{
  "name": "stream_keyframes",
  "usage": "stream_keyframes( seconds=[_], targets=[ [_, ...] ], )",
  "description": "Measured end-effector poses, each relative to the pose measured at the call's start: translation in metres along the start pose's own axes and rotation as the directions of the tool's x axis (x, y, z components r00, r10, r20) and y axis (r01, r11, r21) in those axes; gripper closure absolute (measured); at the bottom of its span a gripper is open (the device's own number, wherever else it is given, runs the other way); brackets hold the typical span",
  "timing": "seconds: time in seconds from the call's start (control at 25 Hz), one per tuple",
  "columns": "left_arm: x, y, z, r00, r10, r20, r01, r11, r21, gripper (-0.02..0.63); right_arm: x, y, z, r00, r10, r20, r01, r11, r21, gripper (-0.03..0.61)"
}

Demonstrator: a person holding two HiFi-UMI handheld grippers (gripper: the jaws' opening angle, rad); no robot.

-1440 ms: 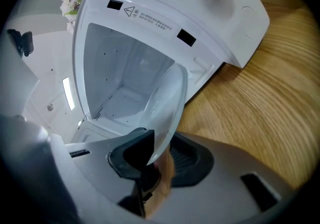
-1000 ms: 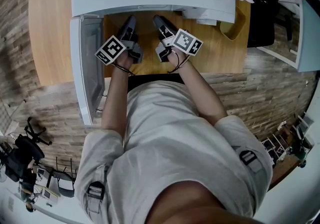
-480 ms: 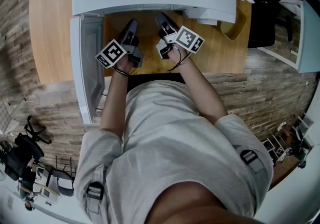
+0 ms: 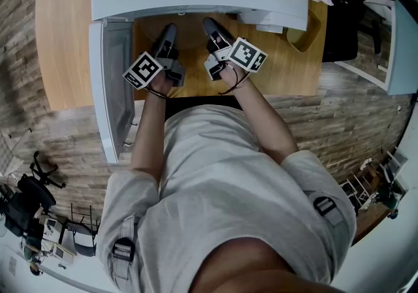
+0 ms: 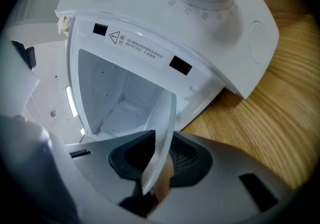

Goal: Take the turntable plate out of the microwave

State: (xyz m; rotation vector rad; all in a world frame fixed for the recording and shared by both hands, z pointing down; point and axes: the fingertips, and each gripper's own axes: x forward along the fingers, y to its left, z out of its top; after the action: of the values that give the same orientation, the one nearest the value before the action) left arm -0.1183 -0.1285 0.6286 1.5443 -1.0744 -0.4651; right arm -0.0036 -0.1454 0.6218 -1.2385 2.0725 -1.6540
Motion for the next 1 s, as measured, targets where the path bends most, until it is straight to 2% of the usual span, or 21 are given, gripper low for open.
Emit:
stream_keyframes(
  seconds=[0.24, 0.4, 0.6, 0.76, 0.88, 1.0],
  targets=[
    [0.008, 0.002, 0.01, 1.0, -0.009, 0.024, 0.009, 1.0, -0.015, 0.451, -0.006, -0.006, -0.012, 1.0, -0.01, -0.009, 0.011, 0.999, 0.038, 0.486],
    [0.013, 0.004, 0.014, 0.999, -0.006, 0.035, 0.007, 1.0, -0.026, 0.451, -0.008, -0.007, -0.014, 1.0, -0.01, 0.001, 0.01, 0.999, 0.053, 0.488],
    [0.014, 0.002, 0.018, 0.998, -0.021, 0.055, 0.023, 0.999, -0.028, 0.529, -0.008, -0.007, -0.015, 1.0, 0.0, -0.016, 0.001, 0.999, 0.05, 0.488],
    [0.013, 0.001, 0.017, 0.998, -0.026, 0.055, 0.027, 0.999, -0.019, 0.532, -0.006, -0.009, -0.01, 1.0, -0.002, -0.004, 0.002, 0.999, 0.049, 0.475],
    [0.013, 0.001, 0.016, 0.998, -0.028, 0.053, 0.029, 0.999, -0.023, 0.535, -0.001, -0.013, 0.001, 1.0, 0.002, 0.025, -0.003, 0.998, 0.055, 0.417],
    [0.014, 0.001, 0.016, 0.998, -0.03, 0.052, 0.032, 0.999, -0.026, 0.535, 0.007, -0.017, 0.01, 0.999, 0.003, 0.032, -0.005, 0.998, 0.056, 0.408]
  ],
)
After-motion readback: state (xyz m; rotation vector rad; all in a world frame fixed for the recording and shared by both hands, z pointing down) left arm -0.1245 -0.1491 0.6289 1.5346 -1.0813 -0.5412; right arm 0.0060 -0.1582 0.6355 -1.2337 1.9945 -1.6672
